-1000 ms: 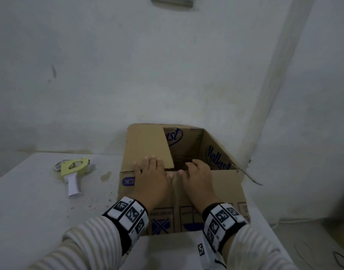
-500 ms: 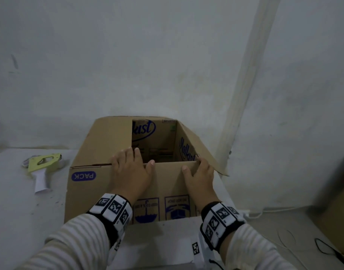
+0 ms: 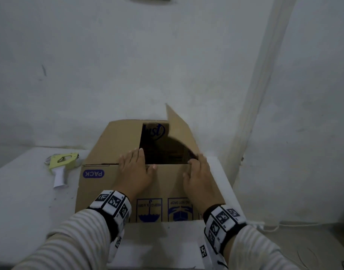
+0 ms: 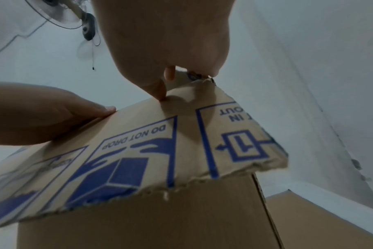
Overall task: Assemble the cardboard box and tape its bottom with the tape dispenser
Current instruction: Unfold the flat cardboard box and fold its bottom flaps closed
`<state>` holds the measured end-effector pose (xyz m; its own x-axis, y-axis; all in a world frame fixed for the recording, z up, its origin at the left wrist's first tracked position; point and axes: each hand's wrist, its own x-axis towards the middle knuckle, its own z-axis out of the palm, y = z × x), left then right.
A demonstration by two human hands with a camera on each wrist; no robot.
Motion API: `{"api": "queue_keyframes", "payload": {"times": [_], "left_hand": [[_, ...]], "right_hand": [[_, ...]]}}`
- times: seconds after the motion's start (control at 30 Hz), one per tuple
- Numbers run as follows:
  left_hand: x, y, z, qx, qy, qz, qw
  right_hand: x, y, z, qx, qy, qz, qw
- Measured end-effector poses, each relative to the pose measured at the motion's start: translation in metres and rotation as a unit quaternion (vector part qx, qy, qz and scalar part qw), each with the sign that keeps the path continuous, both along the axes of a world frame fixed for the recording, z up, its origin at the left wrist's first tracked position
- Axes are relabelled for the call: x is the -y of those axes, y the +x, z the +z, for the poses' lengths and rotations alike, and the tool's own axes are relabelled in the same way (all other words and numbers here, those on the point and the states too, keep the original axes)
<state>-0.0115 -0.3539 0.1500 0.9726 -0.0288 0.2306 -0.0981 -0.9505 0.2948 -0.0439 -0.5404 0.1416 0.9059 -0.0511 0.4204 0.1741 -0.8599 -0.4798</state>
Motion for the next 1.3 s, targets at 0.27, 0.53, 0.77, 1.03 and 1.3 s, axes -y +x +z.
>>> {"api": "queue_keyframes", "payload": {"times": [0.27,0.53,0.77,1.03,1.3], "left_hand": [[-0.037,-0.01,-0.003,0.016,0.015,-0.092,0.995],[-0.105,-0.026,-0.001,0.008,0.04,-0.106,0.994],[-0.168,-0.035,-0.005,-0.011,0.046,-0.121,0.992],[-0.198,-0.038,-0.015,-0.01,0.151,-0.19,0.97],[-0.202,-0.031,0.009,-0.045,0.043,-0.224,0.973]], "right_hand": [[-0.03,-0.001,-0.005,0.005,-0.131,0.026,0.991],[-0.091,-0.019,-0.004,-0.073,-0.203,0.099,0.971],[-0.135,-0.043,-0.015,-0.149,-0.292,0.172,0.929],[-0.141,-0.07,-0.017,-0.119,-0.348,0.168,0.915],[-0.141,-0.086,0.044,-0.029,-0.255,0.163,0.953]]}}
